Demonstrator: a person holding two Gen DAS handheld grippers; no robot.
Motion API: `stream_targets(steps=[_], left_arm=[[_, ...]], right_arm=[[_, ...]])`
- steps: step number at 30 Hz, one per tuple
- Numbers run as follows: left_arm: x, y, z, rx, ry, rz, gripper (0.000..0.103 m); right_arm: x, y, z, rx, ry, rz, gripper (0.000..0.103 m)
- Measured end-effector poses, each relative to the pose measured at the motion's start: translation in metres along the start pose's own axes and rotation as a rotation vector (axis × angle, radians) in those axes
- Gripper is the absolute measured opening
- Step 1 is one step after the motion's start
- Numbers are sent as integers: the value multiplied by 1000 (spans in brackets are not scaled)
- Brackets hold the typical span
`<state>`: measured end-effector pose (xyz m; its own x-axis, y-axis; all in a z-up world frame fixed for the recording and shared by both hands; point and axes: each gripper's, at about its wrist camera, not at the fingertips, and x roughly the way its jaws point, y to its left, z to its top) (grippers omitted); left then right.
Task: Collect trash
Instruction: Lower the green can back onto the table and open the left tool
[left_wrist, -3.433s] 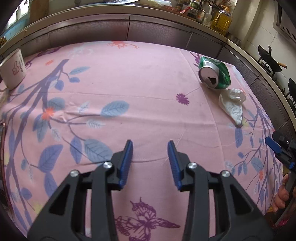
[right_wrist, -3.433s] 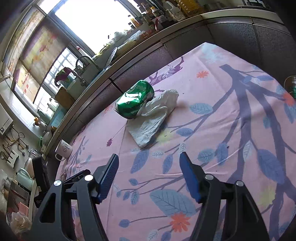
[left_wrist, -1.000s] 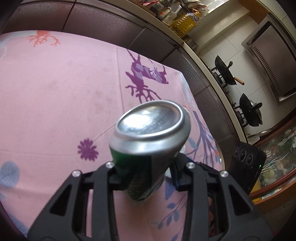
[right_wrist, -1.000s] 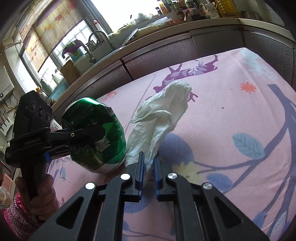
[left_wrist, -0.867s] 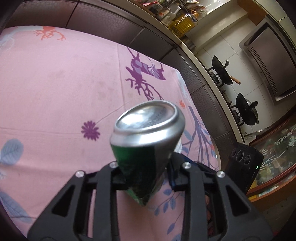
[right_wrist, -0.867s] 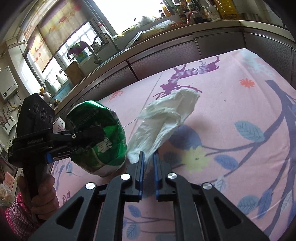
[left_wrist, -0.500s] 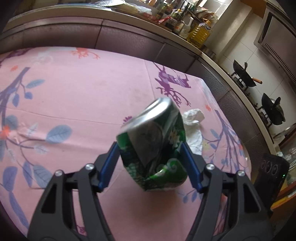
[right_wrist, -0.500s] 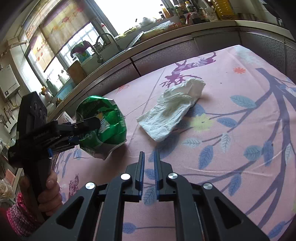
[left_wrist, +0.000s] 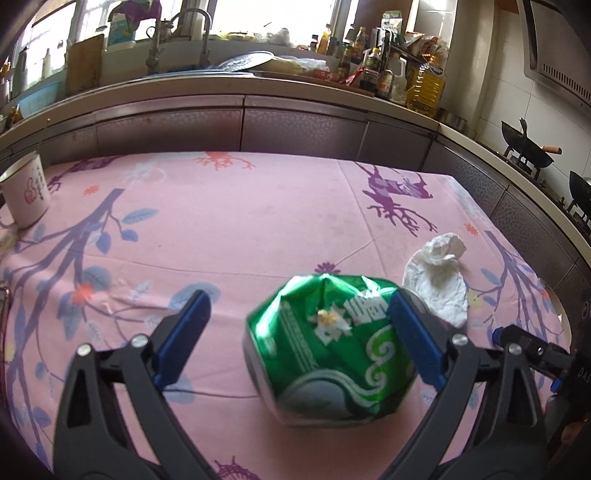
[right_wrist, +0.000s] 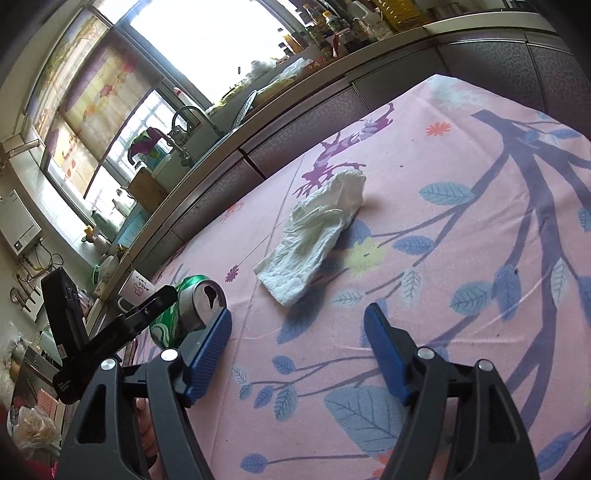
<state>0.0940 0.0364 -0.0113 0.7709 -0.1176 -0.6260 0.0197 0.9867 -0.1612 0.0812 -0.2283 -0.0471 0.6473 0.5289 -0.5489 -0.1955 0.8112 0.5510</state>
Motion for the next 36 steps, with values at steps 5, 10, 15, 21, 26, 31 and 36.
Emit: stream_targets(steps=[5,10,15,21,26,31,36], left_arm=[[-1,2,-1,3,-20,31,96],[0,7,-2,-15,-20,31,97],[0,8,-2,-19,-21,34,97],[1,9,-2,-15,-22,27,97],[2,14,-2,-44,-15,23,97],[2,17,-2,-61,-9,24,97],[5,21,-1,-80,-2,33,97]], right_arm=[[5,8,1,-53,26,19,86],[7,11,3,-85,43,40,94],[10,15,3,-92,43,39,97],[10,14,3,-93,39,37,97],[11,14,2,-95,37,37,97],[10,14,2,-94,37,37,97],[11,15,2,-94,37,37,97]])
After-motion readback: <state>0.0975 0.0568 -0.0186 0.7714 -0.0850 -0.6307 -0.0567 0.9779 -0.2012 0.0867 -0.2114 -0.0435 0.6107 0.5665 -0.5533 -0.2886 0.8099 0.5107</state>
